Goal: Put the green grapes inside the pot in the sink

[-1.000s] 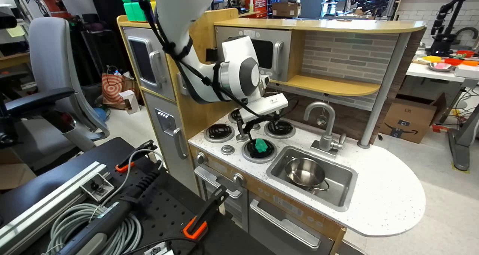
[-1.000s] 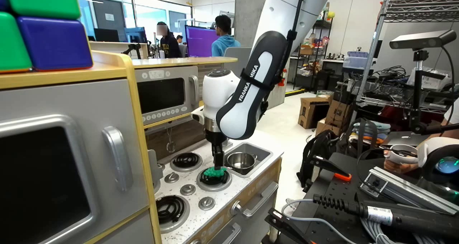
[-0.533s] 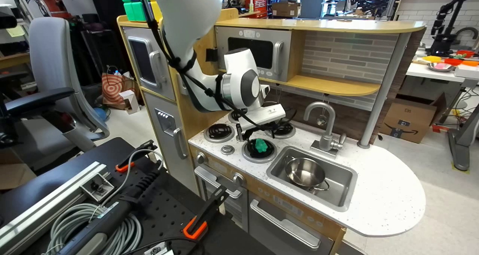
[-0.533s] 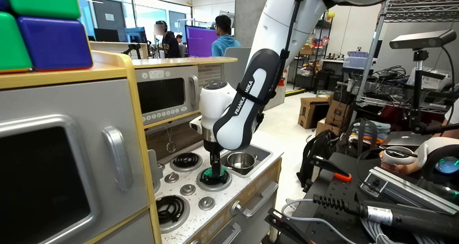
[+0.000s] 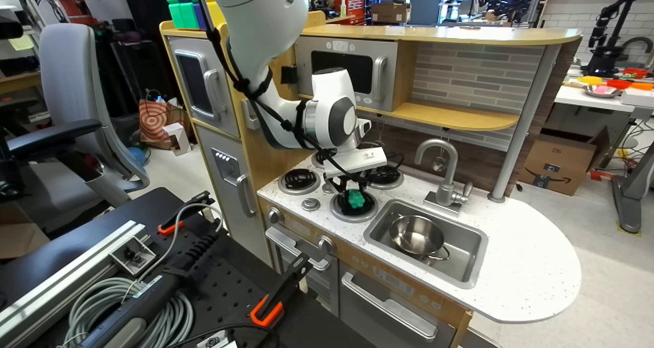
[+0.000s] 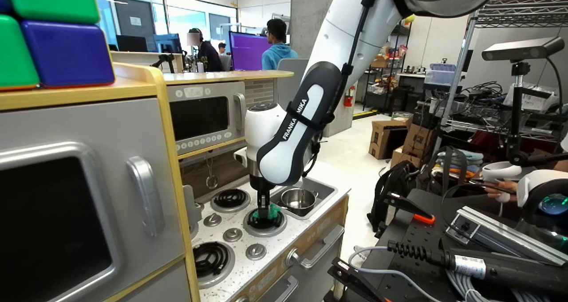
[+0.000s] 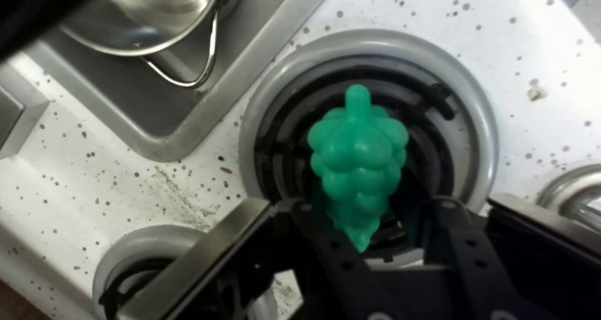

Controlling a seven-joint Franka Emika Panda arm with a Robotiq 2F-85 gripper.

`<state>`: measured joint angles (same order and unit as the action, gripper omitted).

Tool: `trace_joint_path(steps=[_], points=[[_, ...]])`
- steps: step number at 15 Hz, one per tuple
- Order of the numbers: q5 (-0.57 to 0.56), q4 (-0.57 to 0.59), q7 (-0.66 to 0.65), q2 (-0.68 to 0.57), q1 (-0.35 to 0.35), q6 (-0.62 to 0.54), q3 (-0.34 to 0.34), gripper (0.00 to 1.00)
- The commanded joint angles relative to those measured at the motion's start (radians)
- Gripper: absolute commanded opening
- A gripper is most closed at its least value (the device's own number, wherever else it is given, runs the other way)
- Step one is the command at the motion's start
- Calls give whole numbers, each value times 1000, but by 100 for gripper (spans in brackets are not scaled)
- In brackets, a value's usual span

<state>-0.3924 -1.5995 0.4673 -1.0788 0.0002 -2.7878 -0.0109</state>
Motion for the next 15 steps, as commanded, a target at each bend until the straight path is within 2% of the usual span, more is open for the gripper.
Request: trace_joint_path(steps=[1,4,6,9,10,15], points=[[72,-25,65,35,-111,78,-97,15],[140,-108,64,106,-214,-3,-133,15],[176,-145,46,146,-276,-72,-133,15],[212,-126,18,150,-334,-114,-120,15],[210,-107,5,139,-329,-115,-102,15],[166,47,-143,-11,-147,-79,67,15]])
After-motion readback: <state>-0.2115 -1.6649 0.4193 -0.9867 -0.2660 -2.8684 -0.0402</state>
